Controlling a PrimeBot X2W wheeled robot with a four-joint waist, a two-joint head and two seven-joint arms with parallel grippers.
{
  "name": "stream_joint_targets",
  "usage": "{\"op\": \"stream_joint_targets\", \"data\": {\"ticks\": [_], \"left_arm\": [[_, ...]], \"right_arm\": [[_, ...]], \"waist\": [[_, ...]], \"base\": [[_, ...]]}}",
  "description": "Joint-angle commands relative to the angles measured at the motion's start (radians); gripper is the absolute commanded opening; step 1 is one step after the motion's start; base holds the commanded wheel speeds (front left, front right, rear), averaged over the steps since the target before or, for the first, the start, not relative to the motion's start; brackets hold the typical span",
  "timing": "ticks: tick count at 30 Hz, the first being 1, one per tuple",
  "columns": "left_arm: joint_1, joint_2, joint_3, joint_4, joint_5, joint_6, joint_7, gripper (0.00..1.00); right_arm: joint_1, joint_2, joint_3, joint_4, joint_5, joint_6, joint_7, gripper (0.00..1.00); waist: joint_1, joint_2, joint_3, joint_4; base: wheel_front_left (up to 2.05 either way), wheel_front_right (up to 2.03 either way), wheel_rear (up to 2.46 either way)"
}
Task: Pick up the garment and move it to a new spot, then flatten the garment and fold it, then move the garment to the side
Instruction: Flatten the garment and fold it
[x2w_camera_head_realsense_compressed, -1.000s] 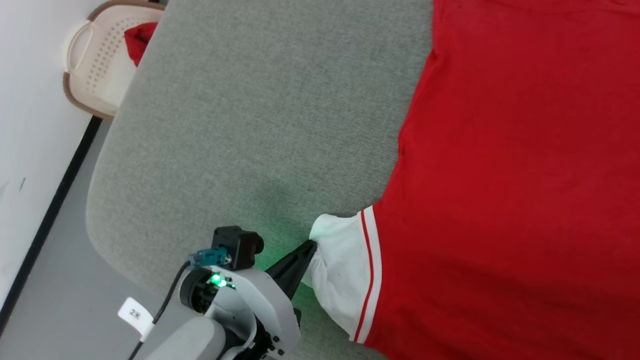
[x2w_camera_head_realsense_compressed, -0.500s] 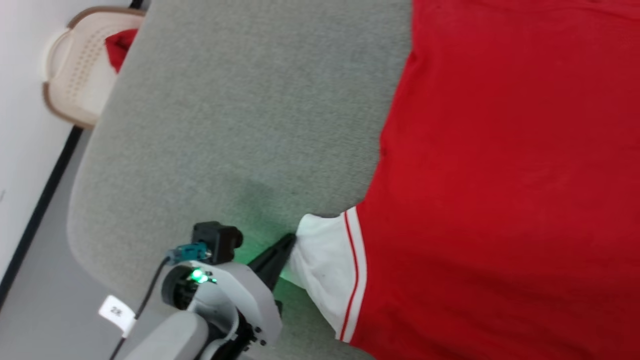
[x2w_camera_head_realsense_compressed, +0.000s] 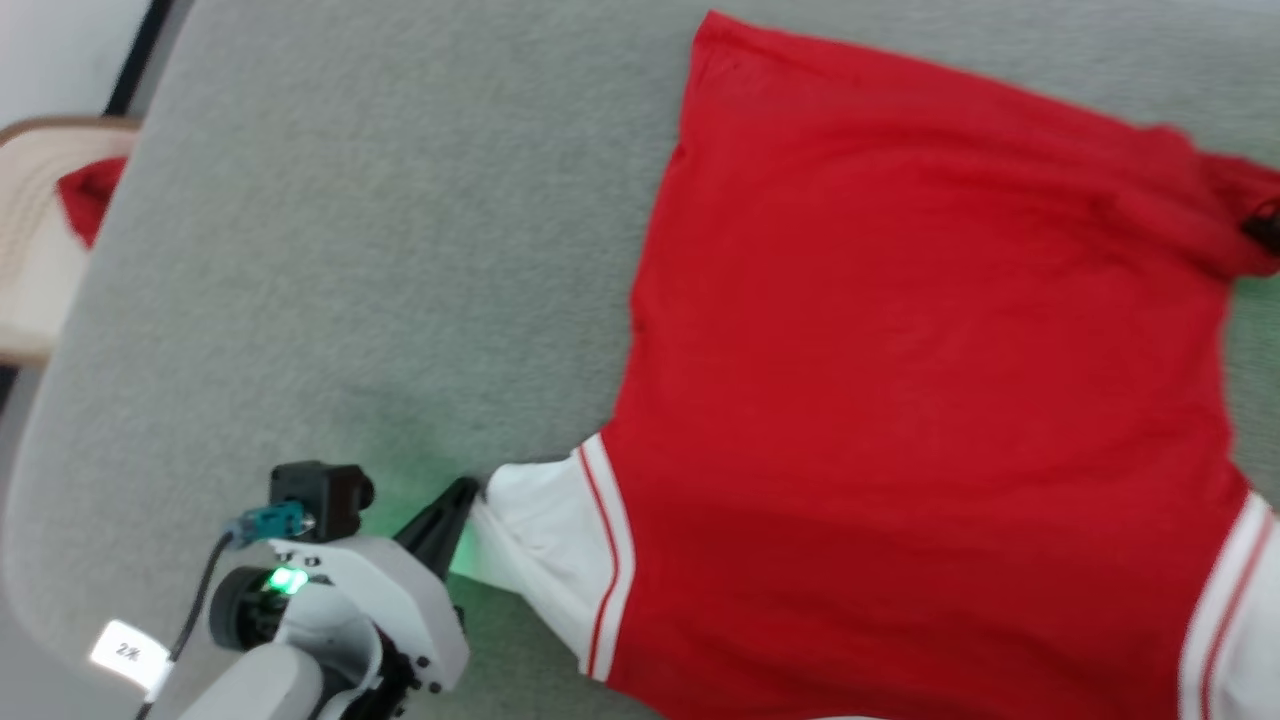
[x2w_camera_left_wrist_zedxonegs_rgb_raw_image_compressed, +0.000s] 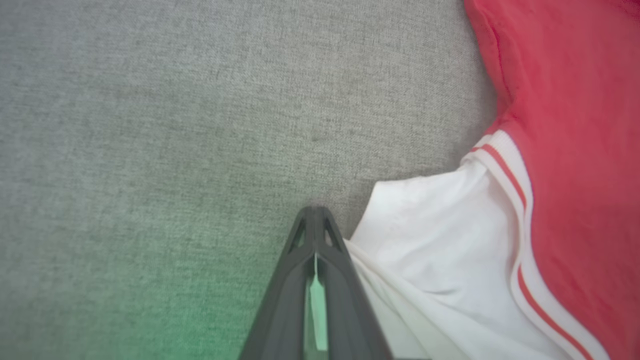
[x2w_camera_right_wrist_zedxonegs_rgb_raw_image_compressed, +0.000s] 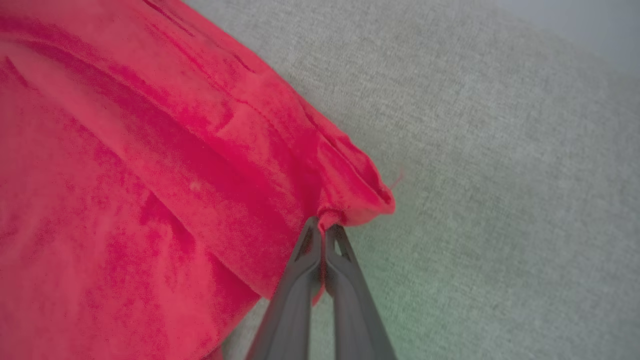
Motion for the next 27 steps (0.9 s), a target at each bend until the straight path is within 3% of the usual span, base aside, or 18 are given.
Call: {"op": "stream_joint_targets", "data": {"ticks": [1, 13, 27], "left_arm": [[0.020, 0.014, 0.008, -0.009, -0.007, 0.014, 0.002, 0.00], [0.088, 0.082, 0.037, -0.081, -0.020, 0.064, 0.018, 0.00], [0.134, 0.106, 0.044, -0.118, -0.027, 0.086, 0.015, 0.00]], "right_arm": [[0.052, -0.011, 0.007, -0.056, 0.025, 0.000, -0.010, 0.00], [0.381, -0.020, -0.074, -0.354, 0.110, 0.000, -0.016, 0.00], [0.754, 0.030, -0.207, -0.508, 0.112, 0.000, -0.036, 0.00]], "waist": [[-0.0001, 0.0000, -0.056, -0.075], [-0.0001, 0.0000, -0.120, -0.171], [-0.0001, 0.0000, -0.150, -0.214]], "base": [[0.00, 0.00, 0.00], [0.00, 0.00, 0.00], [0.00, 0.00, 0.00]]}}
